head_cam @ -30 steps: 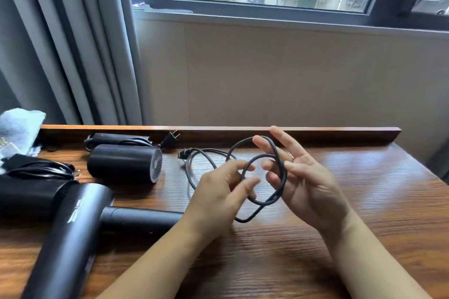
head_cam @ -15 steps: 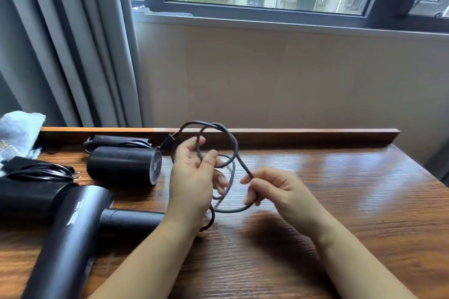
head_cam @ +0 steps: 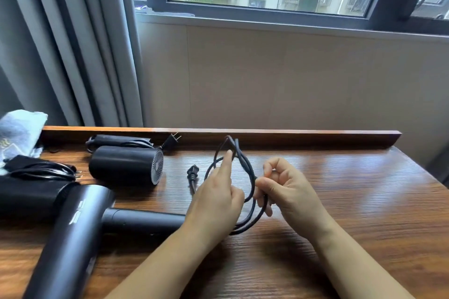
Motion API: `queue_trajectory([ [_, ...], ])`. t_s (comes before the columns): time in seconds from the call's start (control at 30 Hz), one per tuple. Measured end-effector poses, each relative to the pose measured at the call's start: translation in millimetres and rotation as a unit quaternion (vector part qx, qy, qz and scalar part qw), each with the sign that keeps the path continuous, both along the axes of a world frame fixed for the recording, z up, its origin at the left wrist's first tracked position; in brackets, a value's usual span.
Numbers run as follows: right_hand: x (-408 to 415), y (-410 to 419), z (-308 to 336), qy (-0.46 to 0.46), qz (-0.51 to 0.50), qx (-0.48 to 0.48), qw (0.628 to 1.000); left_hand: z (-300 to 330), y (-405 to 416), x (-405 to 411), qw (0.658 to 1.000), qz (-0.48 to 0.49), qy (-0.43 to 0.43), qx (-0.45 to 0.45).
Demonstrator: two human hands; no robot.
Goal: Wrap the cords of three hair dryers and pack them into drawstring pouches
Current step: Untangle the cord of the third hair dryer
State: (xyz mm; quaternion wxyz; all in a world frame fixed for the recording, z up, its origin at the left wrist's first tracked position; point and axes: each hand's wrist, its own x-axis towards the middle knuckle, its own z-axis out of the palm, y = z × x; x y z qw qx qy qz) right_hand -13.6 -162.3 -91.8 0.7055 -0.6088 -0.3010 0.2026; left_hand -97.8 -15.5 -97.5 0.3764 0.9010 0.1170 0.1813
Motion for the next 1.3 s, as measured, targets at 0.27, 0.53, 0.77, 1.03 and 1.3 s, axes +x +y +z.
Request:
queue_trajectory([
  [0.27,1.0,0.2,-8.1,-0.069,0.019,0.002,0.997,3.9,-7.5,-6.0,0.99,-0.007,0.042,0.133],
  [0.53,2.5,1.1,-5.3,-0.152,-0.193,-0.062,0.967,3.4,0.7,-3.6,0.994,0.008,-0.076,0.08],
  [0.77,23.2,-10.8,9.2,0.143,-0.197,0.05,0.969,0.0,29.6,6.7,0.99,0.085,-0.068,0.095],
  [1.03,55.7,-25.3,-2.4,0.354,-0.161,0.111,0.915,1.6,24.1,6.2,0.996,0.024,0.039,0.077],
  [1.3,5.2,-14.4,10.3,-0.406,-0.266,-0.036,0.874,-1.7,24.1,4.7,0.993,0.024,0.057,0.096],
])
